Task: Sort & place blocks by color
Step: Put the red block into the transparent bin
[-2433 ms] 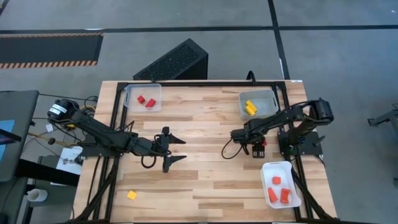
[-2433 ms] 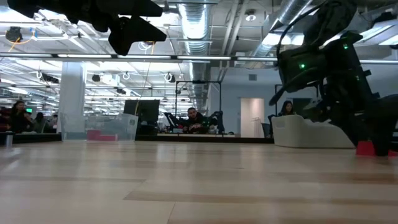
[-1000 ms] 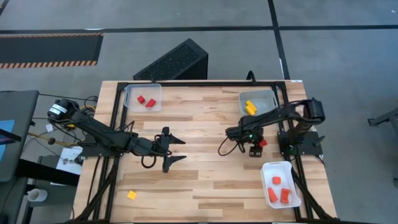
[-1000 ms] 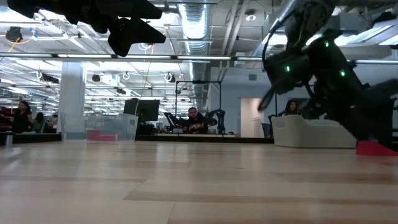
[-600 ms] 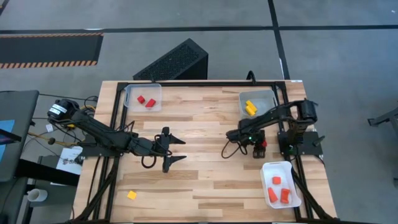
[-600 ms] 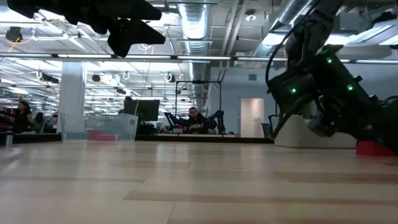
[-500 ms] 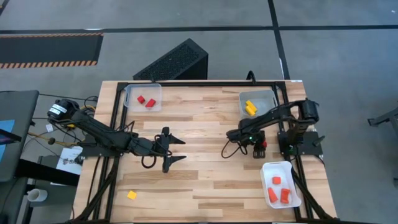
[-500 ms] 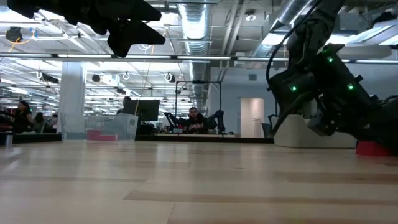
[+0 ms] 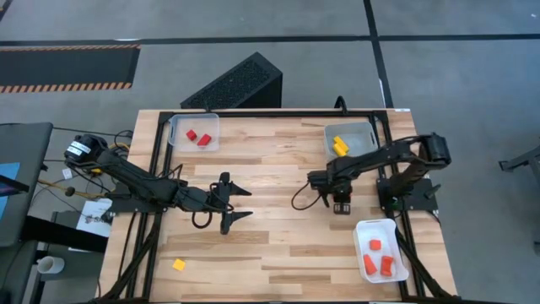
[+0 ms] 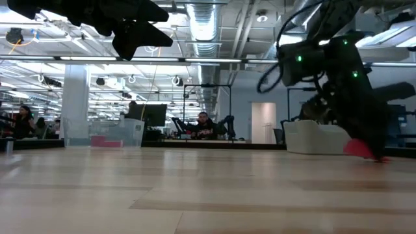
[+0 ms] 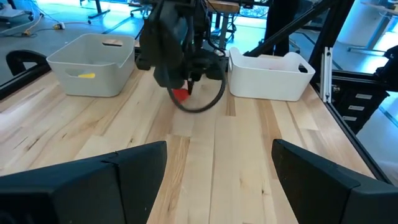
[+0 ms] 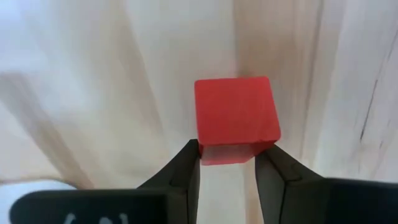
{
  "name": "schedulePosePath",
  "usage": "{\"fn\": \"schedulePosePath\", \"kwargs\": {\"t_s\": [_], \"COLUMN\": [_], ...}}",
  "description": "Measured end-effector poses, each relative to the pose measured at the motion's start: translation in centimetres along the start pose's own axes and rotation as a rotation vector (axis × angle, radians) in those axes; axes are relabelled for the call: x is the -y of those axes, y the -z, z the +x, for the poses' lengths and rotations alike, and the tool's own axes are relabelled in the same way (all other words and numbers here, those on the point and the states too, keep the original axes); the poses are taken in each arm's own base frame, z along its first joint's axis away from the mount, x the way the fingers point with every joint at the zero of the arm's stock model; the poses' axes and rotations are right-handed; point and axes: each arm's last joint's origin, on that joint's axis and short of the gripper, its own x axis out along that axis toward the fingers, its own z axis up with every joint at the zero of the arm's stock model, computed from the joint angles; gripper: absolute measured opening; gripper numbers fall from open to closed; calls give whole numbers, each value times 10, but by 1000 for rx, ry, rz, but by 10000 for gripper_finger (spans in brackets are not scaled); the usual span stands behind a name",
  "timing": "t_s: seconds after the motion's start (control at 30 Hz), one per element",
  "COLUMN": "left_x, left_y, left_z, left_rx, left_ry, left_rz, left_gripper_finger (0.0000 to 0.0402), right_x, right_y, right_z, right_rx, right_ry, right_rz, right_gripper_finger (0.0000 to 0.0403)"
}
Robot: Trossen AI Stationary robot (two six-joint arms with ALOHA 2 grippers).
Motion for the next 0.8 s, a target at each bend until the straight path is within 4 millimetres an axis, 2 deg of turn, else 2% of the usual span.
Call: {"fn": "schedulePosePath", "kwargs": {"t_s": [0.23, 0.57, 0.8], "left_x": [0, -1, -5], "left_y": [-1, -1, -5], "left_z": [0, 0, 0], "left_rx": [8, 22, 78], "left_ry": [1, -53, -161], "left_rz": [-4, -5, -54], "left_gripper_finger": [279, 279, 279], "right_x": [-6, -13, -19], "right_y": [-3, -29, -46], "right_z": [-25, -68, -95], "right_rx": [262, 813, 1135], "right_ry": [-38, -146, -231], "right_rz": [11, -20, -95], "right_gripper_finger": [121, 124, 124]}}
